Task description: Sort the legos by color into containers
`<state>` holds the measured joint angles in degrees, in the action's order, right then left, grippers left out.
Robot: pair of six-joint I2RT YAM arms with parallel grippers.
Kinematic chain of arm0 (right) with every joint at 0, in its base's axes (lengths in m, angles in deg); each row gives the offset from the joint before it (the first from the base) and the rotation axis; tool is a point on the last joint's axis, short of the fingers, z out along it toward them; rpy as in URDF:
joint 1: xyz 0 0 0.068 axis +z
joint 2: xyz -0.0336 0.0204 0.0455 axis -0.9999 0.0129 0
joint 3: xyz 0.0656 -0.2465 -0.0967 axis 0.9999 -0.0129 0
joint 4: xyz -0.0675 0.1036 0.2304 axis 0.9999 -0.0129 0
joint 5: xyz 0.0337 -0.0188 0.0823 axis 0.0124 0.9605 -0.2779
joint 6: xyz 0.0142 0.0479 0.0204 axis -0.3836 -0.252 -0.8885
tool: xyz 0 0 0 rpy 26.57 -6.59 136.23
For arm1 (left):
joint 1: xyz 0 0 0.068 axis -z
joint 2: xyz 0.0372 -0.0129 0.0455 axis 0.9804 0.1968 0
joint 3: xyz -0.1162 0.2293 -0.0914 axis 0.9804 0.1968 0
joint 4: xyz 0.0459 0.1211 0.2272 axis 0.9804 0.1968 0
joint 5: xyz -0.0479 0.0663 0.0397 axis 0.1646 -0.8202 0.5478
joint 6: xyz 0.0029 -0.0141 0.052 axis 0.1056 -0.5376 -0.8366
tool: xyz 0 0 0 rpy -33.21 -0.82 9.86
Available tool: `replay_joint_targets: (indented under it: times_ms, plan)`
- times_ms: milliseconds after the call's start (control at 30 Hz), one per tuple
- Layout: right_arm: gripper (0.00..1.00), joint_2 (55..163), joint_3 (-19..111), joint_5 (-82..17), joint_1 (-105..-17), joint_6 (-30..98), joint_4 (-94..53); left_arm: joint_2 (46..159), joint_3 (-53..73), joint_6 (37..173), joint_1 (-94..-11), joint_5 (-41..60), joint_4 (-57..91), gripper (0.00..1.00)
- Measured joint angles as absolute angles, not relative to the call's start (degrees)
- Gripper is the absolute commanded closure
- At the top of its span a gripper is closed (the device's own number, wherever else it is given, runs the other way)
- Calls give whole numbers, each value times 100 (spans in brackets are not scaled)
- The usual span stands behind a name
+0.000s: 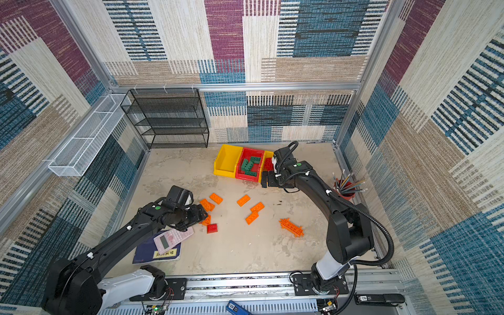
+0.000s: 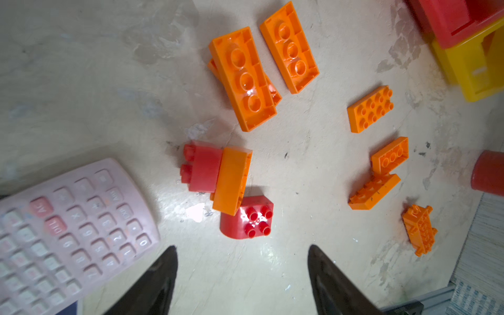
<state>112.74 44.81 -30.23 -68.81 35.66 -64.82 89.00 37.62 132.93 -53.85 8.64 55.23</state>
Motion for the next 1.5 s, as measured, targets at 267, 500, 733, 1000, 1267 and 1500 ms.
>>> replay_joint_targets:
  times_ms: [267, 500, 733, 1000, 1267, 1500]
  plan:
    - [0, 10812, 4075, -2890, -6881, 3524, -6490, 9691, 3627, 13333, -5136, 976, 5057, 26]
    - [0, 10502, 3858, -2617, -6881, 3504, -6593, 10242, 3389, 13287, -5077, 941, 5042, 26]
    - [0, 10222, 3638, -2429, -6881, 3415, -6676, 10810, 3017, 13166, -4975, 974, 4928, 26]
    - [0, 10021, 3552, -2247, -6881, 3393, -6886, 11586, 2132, 13009, -4850, 1120, 4817, 25]
    - [1, 9986, 3600, -2212, -6881, 3373, -6949, 11219, 1817, 12683, -4813, 792, 5359, 25]
    - [0, 10061, 3710, -2219, -6881, 3349, -6945, 10248, 2353, 12432, -4839, 25, 6012, 24]
